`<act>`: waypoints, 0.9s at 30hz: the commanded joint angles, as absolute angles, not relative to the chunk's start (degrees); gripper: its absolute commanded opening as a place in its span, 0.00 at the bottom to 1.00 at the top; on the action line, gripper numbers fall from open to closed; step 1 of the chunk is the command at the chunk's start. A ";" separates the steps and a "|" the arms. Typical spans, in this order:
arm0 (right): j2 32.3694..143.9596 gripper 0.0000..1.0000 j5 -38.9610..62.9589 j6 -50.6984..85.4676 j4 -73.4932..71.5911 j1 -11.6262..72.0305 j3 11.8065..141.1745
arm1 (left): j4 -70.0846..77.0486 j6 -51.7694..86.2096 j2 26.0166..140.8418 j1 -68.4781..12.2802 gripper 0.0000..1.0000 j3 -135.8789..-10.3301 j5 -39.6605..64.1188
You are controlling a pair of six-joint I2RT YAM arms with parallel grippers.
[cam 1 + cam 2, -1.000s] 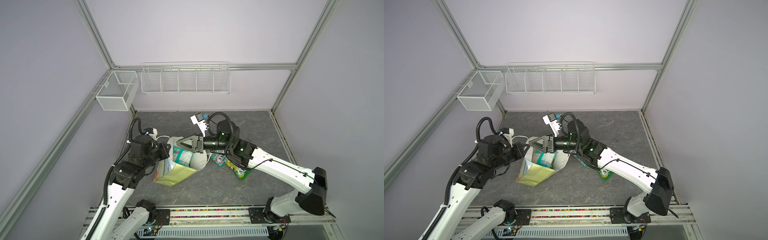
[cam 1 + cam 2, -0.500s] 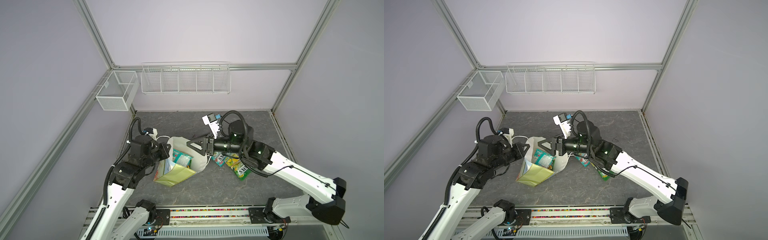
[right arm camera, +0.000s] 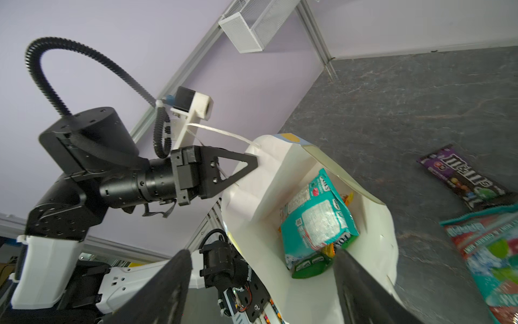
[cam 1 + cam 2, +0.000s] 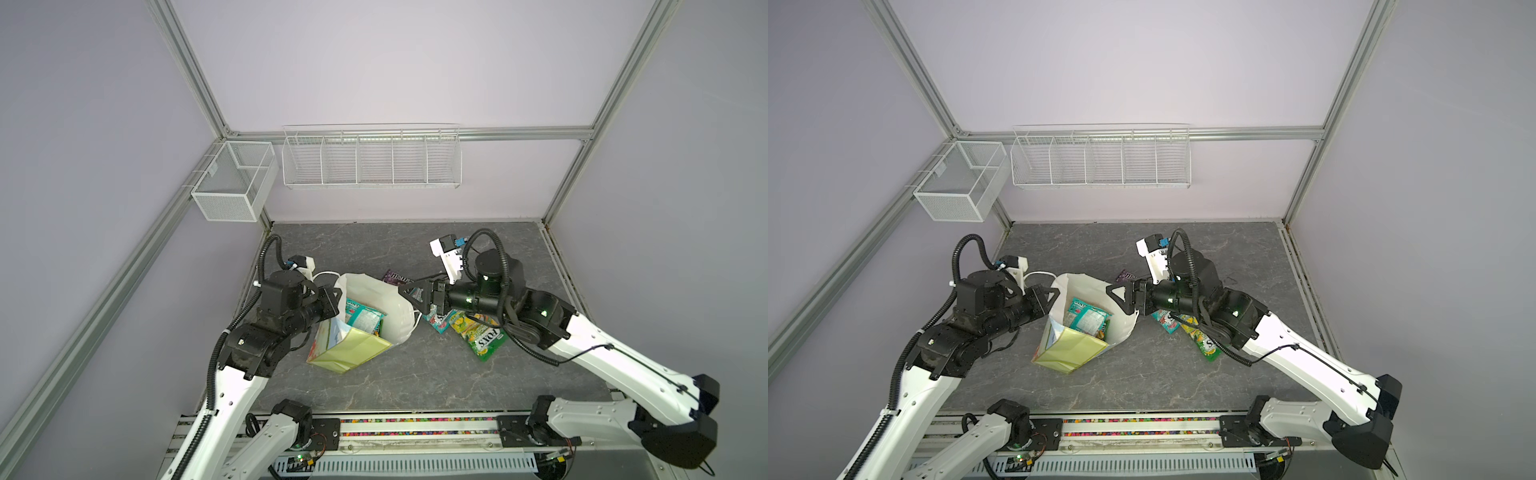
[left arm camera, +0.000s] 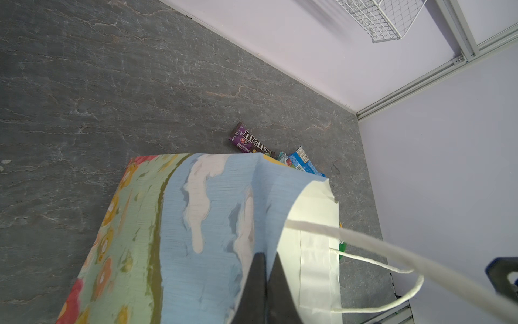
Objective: Place the snacks into the paper bag
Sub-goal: Place the snack in the paper bag, then place the paper bag at the center of the table.
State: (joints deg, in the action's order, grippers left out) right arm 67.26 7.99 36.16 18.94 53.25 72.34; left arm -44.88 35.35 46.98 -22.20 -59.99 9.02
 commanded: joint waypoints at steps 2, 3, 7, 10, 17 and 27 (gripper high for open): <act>64.13 0.85 3.89 34.98 22.85 52.00 69.86 | -42.71 35.42 46.67 -22.33 0.00 -61.08 9.09; 63.57 0.86 3.50 34.97 23.35 51.86 69.34 | -42.68 35.44 46.64 -22.41 0.00 -60.99 9.06; 61.58 0.86 2.27 35.23 25.02 50.90 67.02 | -42.56 35.44 46.71 -22.37 0.00 -60.82 9.06; 60.42 0.87 2.08 35.30 25.81 50.35 65.40 | -42.50 35.51 46.72 -22.35 0.00 -60.73 9.10; 59.09 0.85 2.53 35.35 27.33 49.43 62.30 | -42.50 35.69 46.76 -22.34 0.00 -60.65 9.06; 58.34 0.80 4.29 36.65 25.17 49.05 58.81 | -41.87 36.38 46.75 -22.32 0.00 -60.29 9.58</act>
State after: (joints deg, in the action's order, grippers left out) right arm 59.16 3.05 36.05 26.33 49.50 59.90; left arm -44.75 35.57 47.05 -22.20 -59.99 9.04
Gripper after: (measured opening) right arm 0.806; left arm 0.047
